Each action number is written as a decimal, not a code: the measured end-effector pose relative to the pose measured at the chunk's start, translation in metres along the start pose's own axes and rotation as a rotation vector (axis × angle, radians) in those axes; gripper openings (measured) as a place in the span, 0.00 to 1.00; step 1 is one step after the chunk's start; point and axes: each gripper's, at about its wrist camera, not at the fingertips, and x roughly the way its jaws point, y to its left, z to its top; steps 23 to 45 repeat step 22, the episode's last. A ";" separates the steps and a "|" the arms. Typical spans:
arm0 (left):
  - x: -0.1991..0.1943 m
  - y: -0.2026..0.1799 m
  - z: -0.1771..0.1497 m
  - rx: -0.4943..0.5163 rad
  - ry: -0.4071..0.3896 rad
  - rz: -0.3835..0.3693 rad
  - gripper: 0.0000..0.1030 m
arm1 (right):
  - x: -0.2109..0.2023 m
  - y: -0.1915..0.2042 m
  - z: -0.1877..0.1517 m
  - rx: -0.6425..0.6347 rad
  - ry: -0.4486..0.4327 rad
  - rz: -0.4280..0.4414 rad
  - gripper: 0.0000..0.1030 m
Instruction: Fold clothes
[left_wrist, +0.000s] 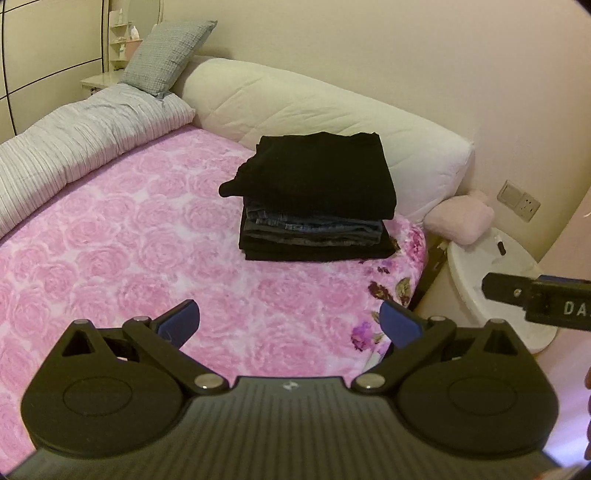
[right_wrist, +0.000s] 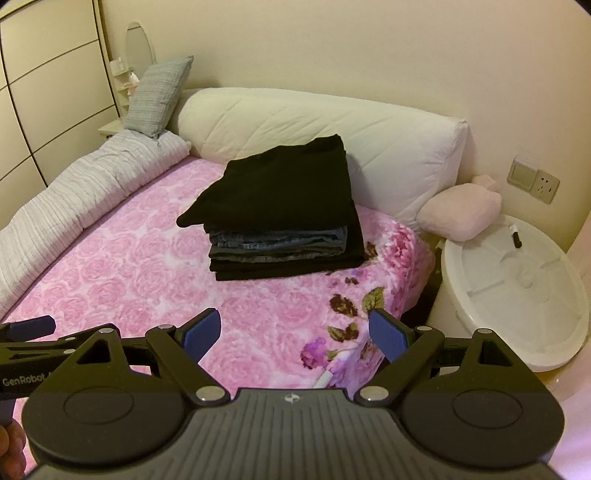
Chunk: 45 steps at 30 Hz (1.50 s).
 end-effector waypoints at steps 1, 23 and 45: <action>0.001 0.000 0.000 0.001 0.001 0.002 0.99 | 0.000 0.000 0.000 0.000 -0.001 -0.002 0.87; 0.006 -0.005 0.002 0.008 -0.022 -0.008 1.00 | 0.002 0.000 0.007 -0.008 -0.005 -0.027 0.87; 0.006 -0.005 0.002 0.008 -0.022 -0.008 1.00 | 0.002 0.000 0.007 -0.008 -0.005 -0.027 0.87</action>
